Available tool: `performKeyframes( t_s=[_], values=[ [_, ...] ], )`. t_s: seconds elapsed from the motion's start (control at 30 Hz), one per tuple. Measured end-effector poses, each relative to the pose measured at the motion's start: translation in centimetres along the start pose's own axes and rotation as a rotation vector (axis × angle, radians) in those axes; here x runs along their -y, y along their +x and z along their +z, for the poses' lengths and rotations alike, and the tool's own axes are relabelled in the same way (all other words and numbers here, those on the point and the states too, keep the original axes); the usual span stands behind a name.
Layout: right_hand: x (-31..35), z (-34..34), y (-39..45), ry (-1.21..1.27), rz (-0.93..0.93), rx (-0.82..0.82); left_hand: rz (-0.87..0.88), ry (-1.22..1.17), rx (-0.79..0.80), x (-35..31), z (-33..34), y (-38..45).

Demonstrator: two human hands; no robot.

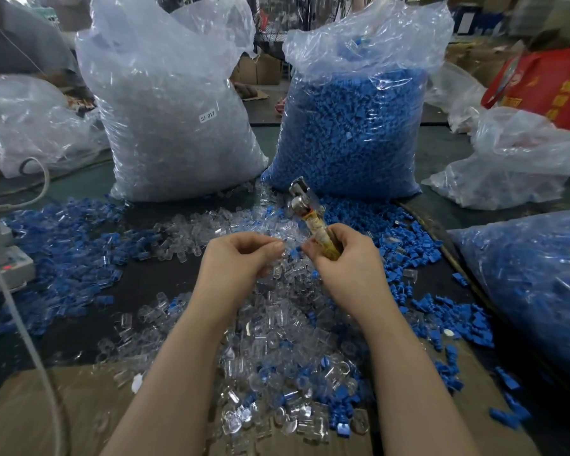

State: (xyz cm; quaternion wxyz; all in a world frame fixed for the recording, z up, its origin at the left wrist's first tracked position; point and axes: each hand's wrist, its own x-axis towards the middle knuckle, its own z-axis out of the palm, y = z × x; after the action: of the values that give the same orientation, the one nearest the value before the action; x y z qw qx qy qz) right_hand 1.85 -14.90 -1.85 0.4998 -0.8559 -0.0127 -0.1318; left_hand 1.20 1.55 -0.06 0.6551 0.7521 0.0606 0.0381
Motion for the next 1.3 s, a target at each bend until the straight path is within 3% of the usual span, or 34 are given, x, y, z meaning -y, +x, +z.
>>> performKeyframes(
  t_s=[0.3,0.63,0.97,1.3],
  values=[
    [0.0,0.0,-0.1,0.011,-0.027,-0.025,-0.011,-0.132,0.055,-0.3,-0.1,-0.1],
    [0.0,0.0,-0.1,0.064,-0.029,-0.040,0.017,-0.019,0.077,-0.1,0.5,0.0],
    [0.5,-0.2,-0.2,0.119,-0.065,-0.056,-0.012,-0.180,-0.017,-0.6,0.9,-0.2],
    [0.8,0.0,-0.5,0.194,-0.120,-0.054,-0.078,-0.355,0.050,-0.9,1.8,-0.5]
  ],
)
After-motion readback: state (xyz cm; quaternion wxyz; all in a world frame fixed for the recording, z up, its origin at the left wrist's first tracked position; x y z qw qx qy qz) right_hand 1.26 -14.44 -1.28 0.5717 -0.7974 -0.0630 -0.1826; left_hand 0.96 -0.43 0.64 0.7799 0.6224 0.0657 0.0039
